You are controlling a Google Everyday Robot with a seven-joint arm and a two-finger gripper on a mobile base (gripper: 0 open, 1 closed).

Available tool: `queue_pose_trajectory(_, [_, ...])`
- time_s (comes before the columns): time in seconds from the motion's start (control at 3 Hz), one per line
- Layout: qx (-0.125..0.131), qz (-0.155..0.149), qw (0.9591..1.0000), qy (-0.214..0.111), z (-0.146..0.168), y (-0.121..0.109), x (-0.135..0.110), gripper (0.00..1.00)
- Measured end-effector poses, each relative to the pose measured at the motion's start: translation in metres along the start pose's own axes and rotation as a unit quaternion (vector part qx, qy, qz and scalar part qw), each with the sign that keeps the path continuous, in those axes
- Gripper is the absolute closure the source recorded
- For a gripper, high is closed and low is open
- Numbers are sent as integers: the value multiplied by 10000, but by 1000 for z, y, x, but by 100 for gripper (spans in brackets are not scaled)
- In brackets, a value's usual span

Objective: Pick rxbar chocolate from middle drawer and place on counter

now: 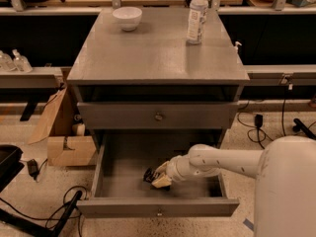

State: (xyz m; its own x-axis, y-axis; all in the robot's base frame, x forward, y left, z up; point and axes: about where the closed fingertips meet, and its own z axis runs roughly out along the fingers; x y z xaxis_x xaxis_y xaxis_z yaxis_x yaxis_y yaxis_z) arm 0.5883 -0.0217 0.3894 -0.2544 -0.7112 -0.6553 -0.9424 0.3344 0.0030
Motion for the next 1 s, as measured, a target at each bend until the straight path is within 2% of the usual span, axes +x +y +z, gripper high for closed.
queue_pose_trajectory(0.33, [88, -3, 9999, 64, -41, 26, -17, 100])
queue_pose_trajectory(0.67, [103, 137, 9996, 216, -103, 60, -37, 100])
queue_pose_trajectory(1.0, [254, 305, 9986, 361, -163, 73, -66, 100])
